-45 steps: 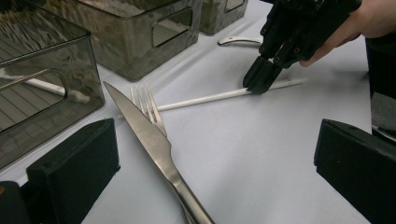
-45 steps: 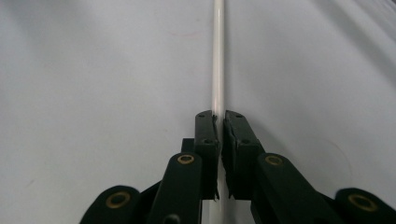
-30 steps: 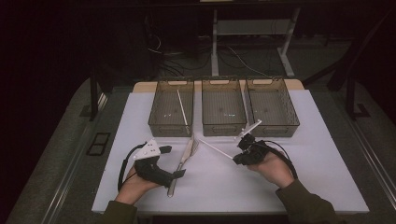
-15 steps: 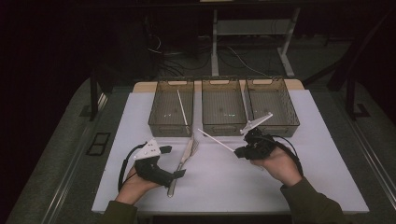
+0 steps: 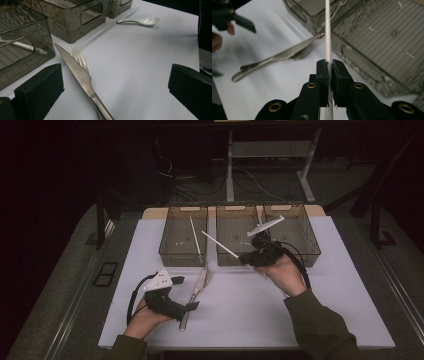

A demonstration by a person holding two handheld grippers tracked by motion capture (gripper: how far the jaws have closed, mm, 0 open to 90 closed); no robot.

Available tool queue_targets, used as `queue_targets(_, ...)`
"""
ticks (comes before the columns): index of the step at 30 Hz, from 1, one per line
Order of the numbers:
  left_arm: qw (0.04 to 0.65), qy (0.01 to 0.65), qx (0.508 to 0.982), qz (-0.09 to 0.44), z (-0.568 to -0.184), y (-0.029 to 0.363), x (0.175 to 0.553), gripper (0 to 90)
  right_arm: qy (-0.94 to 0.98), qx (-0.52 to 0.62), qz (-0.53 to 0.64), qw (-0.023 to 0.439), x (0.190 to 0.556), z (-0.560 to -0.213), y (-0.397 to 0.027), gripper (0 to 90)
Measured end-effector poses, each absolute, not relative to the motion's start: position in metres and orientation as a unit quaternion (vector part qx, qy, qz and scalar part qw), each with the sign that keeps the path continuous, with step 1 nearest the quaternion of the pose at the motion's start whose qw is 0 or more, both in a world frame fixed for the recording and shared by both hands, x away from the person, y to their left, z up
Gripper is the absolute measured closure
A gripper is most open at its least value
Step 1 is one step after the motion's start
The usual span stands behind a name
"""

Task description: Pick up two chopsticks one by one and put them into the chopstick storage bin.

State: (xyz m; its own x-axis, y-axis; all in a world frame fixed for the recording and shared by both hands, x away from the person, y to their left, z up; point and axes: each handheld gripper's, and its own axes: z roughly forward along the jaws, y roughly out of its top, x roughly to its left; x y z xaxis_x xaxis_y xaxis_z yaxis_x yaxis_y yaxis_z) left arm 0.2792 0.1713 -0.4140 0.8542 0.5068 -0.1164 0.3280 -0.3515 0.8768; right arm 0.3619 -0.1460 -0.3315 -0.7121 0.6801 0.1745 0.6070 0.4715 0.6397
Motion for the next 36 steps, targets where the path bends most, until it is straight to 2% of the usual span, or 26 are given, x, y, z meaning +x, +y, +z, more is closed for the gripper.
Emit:
queue_targets(12, 0.514, 0.255, 0.814, 0.085, -0.413, 0.172, 0.279, 0.0, 0.847, 0.399, 0.344, 0.066, 0.413, -0.323, -0.09, 84.1)
queue_targets(26, 0.522, 0.256, 0.809, 0.08, -0.413, 0.173, 0.278, 0.0, 0.836, 0.438, 0.324, 0.068, 0.477, -0.334, -0.029, 84.0)
queue_targets(36, 0.527, 0.254, 0.807, 0.079, -0.412, 0.173, 0.278, 0.0, 0.826, 0.463, 0.316, 0.06, 0.501, -0.351, 0.005, 84.0)
